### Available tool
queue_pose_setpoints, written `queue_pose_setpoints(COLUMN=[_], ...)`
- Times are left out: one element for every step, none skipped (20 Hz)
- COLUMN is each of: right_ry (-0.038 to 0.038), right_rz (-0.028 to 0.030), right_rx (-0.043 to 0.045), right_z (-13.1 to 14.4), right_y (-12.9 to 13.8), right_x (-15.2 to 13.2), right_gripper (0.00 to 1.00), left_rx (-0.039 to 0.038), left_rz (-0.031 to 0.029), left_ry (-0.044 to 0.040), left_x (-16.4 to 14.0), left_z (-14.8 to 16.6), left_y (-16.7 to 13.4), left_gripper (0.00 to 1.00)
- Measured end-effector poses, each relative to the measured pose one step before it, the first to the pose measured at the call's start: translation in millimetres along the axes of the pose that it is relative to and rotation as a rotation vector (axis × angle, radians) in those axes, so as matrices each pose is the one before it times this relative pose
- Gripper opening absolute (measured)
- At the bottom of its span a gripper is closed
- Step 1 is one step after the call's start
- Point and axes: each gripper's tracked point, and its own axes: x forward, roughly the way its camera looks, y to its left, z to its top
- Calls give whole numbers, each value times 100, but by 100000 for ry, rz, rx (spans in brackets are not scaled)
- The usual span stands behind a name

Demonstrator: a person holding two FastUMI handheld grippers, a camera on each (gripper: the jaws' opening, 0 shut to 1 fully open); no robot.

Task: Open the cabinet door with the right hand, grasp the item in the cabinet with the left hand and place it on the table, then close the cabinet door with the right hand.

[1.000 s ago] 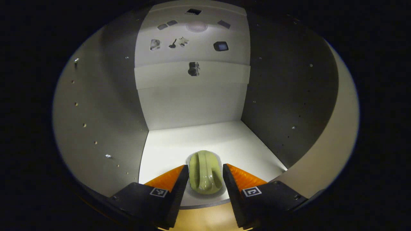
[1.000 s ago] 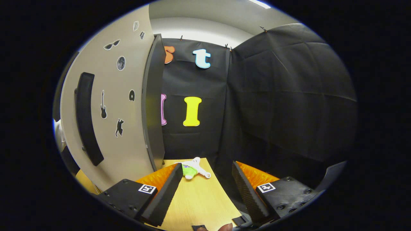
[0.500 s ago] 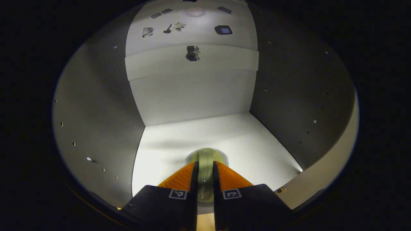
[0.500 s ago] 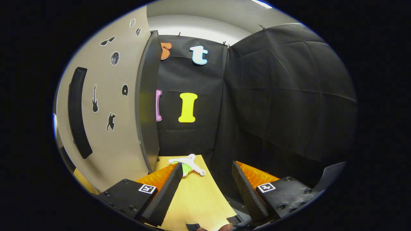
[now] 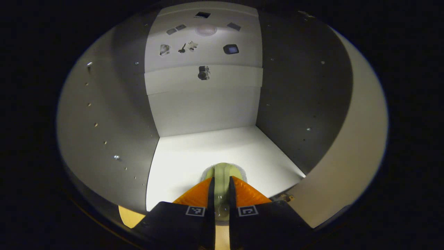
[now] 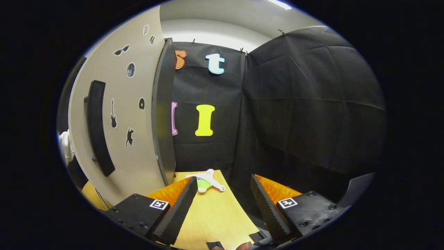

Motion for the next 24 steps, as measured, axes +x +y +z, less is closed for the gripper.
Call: queue_pose_setpoints(right_ry=[-411,-331,-181,-123,96,-94,-557,-690,-477,-322,-379,-140,-33,59,-31,-154,-268,-291,-295,-244,-62,140,46,-9], right_rz=[401,281,29,204,252,-47,-276,-281,-54,-72,-10,-121,-98,26,-37,7,-161,-176,-258,-52,33,8,67,-24], right_rx=[-195,-348,-404,403,726,372,-286,-570,-475,-197,56,33,-49,-165,-371,-483,-435,-304,-62,292,343,74,-219,-467], right_z=[208,85,79,96,99,107,206,268,205,232,156,102,87,70,70,111,148,117,154,88,27,-10,1,17], right_y=[322,168,239,152,459,248,163,42,246,155,192,133,140,129,180,79,145,8,35,96,60,-44,103,18], right_x=[-201,-213,-227,-168,-52,-141,-64,-126,-67,-184,-83,-173,-70,-124,-88,-166,-27,-45,-44,-34,-46,-61,166,34], right_gripper=[98,98,98,98,98,98,98,95,98,98,98,98,98,98,98,98,98,98,98,98,98,98,98,98], left_rx=[1537,1450,674,-556,-1110,-853,-308,-521,-638,-888,-1367,-1178,-929,-272,84,286,-57,-614,-1026,-968,-812,-368,-217,-490], left_rz=[298,437,-306,-379,-373,602,758,911,386,537,337,308,879,732,1340,1349,1185,1154,983,735,641,872,967,699], left_ry=[-619,-531,-185,29,-285,-692,-665,-223,-9,294,146,268,243,-78,177,-206,-135,112,476,438,234,714,622,673], left_x=[-1119,-1166,-1051,-1093,-988,-1057,-993,-844,-706,-770,-667,-484,-407,-116,-311,-188,84,23,53,-75,178,-18,148,48], left_z=[-642,-752,-922,-997,-950,-957,-1000,-1118,-1195,-1302,-1307,-1269,-1356,-1175,-1386,-1253,-1198,-1293,-1297,-1523,-1268,-1400,-1356,-1240], left_y=[-140,-104,-312,-314,-248,-98,-18,-1,-59,-150,-93,-169,102,81,119,229,257,251,161,7,138,42,218,-1], left_gripper=[20,20,20,19,20,20,20,20,19,19,20,20,19,19,20,22,20,20,22,20,20,20,20,19])
